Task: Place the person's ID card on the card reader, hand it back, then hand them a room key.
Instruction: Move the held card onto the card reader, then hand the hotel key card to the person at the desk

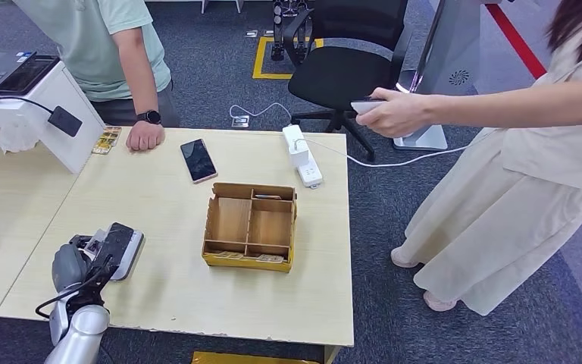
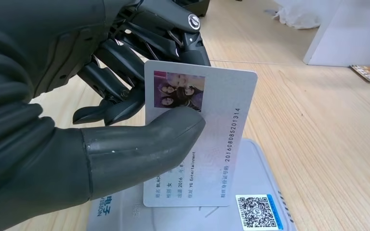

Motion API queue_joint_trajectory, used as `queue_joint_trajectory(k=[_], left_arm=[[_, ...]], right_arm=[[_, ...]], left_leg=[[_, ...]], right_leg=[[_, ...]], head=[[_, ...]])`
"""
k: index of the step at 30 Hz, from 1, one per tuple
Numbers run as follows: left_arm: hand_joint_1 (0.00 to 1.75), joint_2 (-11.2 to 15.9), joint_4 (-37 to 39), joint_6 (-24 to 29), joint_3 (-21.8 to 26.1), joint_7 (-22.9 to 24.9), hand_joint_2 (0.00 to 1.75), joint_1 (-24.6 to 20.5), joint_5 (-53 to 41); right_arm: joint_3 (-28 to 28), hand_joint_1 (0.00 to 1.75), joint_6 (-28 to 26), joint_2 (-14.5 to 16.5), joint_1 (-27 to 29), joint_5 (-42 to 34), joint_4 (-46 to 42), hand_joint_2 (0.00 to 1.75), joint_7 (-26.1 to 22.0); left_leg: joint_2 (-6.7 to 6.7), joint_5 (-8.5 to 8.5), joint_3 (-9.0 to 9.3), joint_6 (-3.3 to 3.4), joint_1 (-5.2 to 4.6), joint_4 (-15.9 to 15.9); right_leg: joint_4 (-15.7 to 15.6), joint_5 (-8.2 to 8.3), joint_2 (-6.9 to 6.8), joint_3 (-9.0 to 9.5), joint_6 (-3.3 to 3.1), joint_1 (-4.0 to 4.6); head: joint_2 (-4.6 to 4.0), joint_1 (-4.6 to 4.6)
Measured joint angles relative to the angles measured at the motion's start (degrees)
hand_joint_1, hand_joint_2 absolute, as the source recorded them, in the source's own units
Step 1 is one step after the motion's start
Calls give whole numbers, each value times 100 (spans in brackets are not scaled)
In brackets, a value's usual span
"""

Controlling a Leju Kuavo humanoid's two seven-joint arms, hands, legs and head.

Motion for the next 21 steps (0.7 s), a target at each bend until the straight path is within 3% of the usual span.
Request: queue_joint_trajectory(k=[15, 21], left_arm=[[175, 27, -466, -673, -69, -522, 175, -275, 768], [175, 57, -784, -487, -195, -735, 175, -526, 733]], right_arm=[[0, 0, -8, 0, 8, 19, -7, 0, 27], [1, 0, -13, 0, 9, 44, -5, 0, -4]], left_leg=[[1, 2, -1, 2, 0, 2], [2, 2, -1, 2, 0, 2]], right_leg=[[0, 2, 1, -2, 0, 0], [0, 2, 4, -3, 0, 0]], head=[[0, 1], [0, 1]])
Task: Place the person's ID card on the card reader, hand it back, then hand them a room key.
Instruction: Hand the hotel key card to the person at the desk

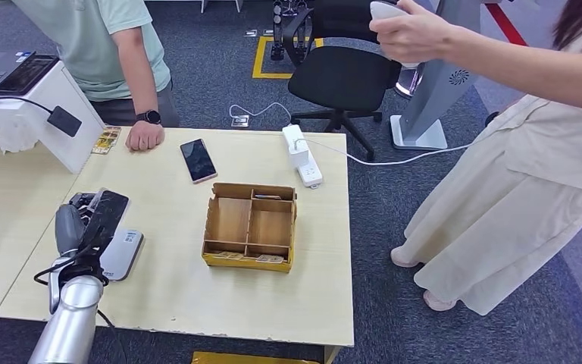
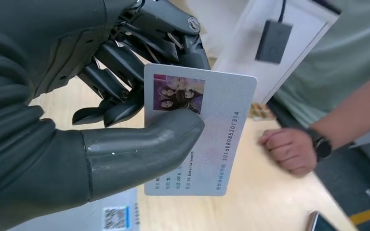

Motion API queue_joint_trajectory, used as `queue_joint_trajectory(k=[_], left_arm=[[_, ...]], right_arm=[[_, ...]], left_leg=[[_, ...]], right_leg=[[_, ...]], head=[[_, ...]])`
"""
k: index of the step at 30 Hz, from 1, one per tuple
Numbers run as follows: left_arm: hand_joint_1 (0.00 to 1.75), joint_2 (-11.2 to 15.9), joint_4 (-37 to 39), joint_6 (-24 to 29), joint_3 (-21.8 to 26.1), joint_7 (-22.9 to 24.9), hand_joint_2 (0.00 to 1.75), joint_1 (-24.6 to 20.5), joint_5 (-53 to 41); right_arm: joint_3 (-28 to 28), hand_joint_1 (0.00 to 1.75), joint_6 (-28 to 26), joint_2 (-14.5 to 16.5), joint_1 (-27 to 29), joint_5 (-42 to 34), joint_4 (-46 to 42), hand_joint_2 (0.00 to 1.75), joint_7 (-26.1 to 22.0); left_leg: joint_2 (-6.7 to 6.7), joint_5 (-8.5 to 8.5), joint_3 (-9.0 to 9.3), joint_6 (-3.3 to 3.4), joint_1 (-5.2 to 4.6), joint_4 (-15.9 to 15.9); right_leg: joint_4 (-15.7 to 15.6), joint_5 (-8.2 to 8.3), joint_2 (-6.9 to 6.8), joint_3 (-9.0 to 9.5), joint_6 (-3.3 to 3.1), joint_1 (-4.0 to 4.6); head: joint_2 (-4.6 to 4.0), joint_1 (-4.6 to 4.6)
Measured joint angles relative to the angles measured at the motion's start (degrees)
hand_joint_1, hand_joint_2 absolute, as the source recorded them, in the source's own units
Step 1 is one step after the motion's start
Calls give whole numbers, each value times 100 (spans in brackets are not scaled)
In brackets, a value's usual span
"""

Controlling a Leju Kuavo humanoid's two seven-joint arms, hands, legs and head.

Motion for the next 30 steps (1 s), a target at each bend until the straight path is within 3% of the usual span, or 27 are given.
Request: queue_joint_trajectory(k=[13, 30], left_arm=[[175, -98, -12, 731, -142, -224, 175, -410, -178], [175, -330, 503, 1302, -344, -102, 175, -1022, -549]], right_arm=[[27, 0, -14, 0, -10, 29, 11, 0, -5], [144, 0, -15, 0, -73, 73, 64, 0, 44]], left_leg=[[1, 0, 0, 0, 0, 1], [0, 2, -2, 3, -3, 2]], right_leg=[[0, 0, 1, -2, 0, 0], [-1, 1, 1, -2, 1, -2]], head=[[0, 0], [1, 0]])
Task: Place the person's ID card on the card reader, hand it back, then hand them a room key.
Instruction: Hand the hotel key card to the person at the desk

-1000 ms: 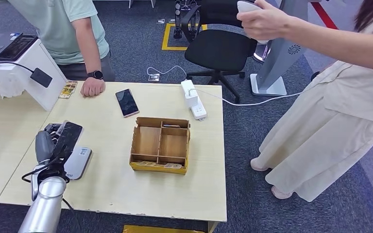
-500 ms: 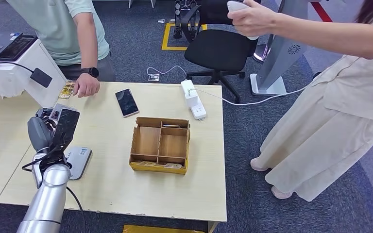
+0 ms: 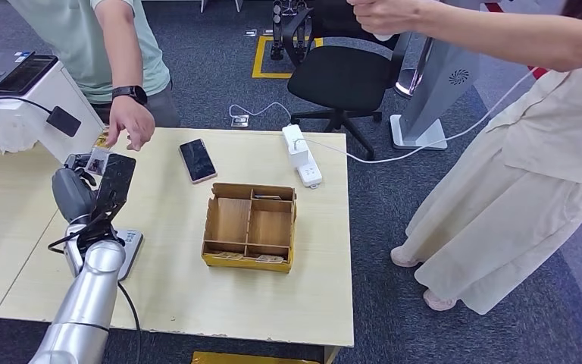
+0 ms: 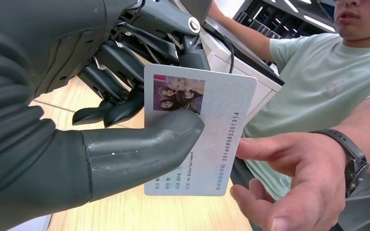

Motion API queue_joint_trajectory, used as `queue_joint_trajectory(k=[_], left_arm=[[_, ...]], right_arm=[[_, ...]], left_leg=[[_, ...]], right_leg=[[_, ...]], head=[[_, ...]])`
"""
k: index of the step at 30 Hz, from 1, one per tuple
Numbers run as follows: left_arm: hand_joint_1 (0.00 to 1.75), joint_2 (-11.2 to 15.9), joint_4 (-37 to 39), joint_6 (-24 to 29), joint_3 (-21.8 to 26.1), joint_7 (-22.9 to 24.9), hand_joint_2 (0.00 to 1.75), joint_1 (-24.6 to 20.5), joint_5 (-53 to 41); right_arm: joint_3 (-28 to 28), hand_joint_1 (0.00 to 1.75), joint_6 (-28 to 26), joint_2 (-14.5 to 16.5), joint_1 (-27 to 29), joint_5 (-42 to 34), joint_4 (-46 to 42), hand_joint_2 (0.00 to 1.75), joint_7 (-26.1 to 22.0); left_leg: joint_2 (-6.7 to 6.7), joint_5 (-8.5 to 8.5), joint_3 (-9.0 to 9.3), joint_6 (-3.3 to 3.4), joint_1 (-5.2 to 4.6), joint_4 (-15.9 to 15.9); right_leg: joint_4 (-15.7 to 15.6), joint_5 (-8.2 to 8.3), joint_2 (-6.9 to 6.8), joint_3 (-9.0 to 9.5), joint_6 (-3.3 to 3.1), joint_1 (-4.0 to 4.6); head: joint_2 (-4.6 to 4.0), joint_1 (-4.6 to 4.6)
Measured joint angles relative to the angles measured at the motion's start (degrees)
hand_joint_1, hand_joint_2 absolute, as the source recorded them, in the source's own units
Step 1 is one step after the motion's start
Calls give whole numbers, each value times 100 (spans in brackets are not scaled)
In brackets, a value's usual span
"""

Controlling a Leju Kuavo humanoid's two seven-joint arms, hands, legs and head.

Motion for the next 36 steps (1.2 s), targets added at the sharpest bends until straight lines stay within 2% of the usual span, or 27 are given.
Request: queue_joint_trajectory(k=[13, 18, 26, 28, 32, 33, 36], left_arm=[[175, -59, 201, 524, -4, -169, 175, -417, -97], [174, -66, 250, 533, -3, -194, 175, -510, -46], [174, -139, 288, 362, -15, -227, 175, -508, 250], [160, -163, 296, 324, -36, -226, 175, -485, 256], [8, -187, 309, 266, -54, -213, 175, -447, 256], [0, -191, 313, 252, -55, -213, 175, -442, 257], [0, -203, 320, 222, -55, -201, 175, -439, 279]], right_arm=[[52, 0, -94, 19, 10, -13, 22, 0, 83], [55, 0, -387, 195, 10, -73, 36, 0, 149], [59, 0, -419, 278, 10, -90, 81, 0, 155], [62, 0, -419, 290, 11, -90, 89, 0, 155], [74, 0, -419, 302, 11, -100, 96, 0, 155], [79, 0, -419, 303, 11, -107, 96, 0, 155], [90, 0, -419, 308, 10, -118, 96, 0, 155]], left_leg=[[0, 2, -1, 3, -1, 0], [1, 2, -1, 3, -1, 0], [1, 2, -4, 3, -2, 0], [1, 2, -4, 4, -3, 0], [2, 1, -4, 4, -4, 1], [2, 1, -4, 4, -4, 1], [2, 1, -4, 4, -3, 1]], right_leg=[[0, 1, 0, 0, 1, 0], [0, 0, 2, -1, 1, 0], [-1, 0, 2, -1, 1, -1], [-2, 0, 2, -1, 2, -2], [-3, 0, 3, -2, 2, -2], [-3, 0, 3, -2, 2, -2], [-3, 0, 2, -2, 2, -2]], head=[[-1, 1], [-1, 0], [-2, 1], [-1, 0], [1, 0], [1, -1], [0, -1]])
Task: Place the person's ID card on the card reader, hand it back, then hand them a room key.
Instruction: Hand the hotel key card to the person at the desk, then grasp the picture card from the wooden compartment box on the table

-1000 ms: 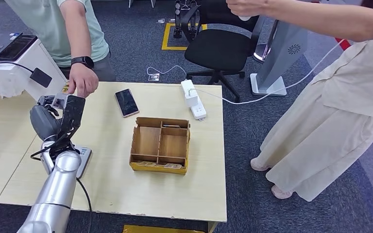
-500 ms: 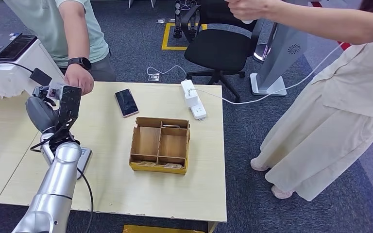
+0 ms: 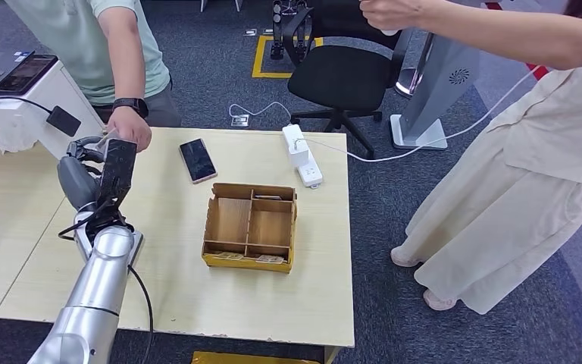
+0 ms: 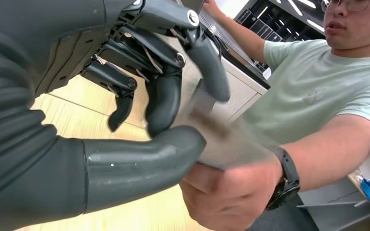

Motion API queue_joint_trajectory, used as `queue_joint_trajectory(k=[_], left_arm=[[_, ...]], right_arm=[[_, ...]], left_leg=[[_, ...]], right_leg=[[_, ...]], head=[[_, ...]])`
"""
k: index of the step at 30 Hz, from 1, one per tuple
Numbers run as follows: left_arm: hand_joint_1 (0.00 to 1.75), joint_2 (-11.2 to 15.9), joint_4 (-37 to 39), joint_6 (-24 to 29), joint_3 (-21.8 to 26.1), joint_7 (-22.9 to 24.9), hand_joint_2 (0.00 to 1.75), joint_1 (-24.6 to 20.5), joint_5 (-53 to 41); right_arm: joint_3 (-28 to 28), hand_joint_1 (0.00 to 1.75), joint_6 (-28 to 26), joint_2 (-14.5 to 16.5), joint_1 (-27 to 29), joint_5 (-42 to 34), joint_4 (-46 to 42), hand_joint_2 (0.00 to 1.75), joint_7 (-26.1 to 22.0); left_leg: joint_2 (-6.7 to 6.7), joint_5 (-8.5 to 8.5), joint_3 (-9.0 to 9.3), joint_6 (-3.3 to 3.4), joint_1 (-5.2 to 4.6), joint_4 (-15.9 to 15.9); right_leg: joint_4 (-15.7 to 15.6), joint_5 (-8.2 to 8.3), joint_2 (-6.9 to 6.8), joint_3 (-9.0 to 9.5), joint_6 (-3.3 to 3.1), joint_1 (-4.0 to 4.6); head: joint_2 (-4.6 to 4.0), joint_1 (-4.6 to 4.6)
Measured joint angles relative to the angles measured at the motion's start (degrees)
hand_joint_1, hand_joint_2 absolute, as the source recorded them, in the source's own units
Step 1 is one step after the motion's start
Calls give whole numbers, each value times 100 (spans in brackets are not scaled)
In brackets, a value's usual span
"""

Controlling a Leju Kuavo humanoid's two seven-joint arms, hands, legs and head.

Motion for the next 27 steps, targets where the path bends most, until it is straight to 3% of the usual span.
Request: queue_joint_trajectory(k=[19, 27], left_arm=[[0, 17, -5, 28, -1, -67, 175, 13, -15], [0, 438, -591, -422, -96, 22, 175, 495, -463]], right_arm=[[26, 0, 12, 2, 2, 7, 1, 0, 0], [67, 0, 420, -175, 68, 17, -47, 0, -21]], left_leg=[[0, 0, -2, 0, 0, 0], [3, -1, -3, 1, 0, -2]], right_leg=[[0, 0, 0, 0, 0, 0], [0, -2, 5, 0, 1, 0]], head=[[-1, 1], [-1, 1]])
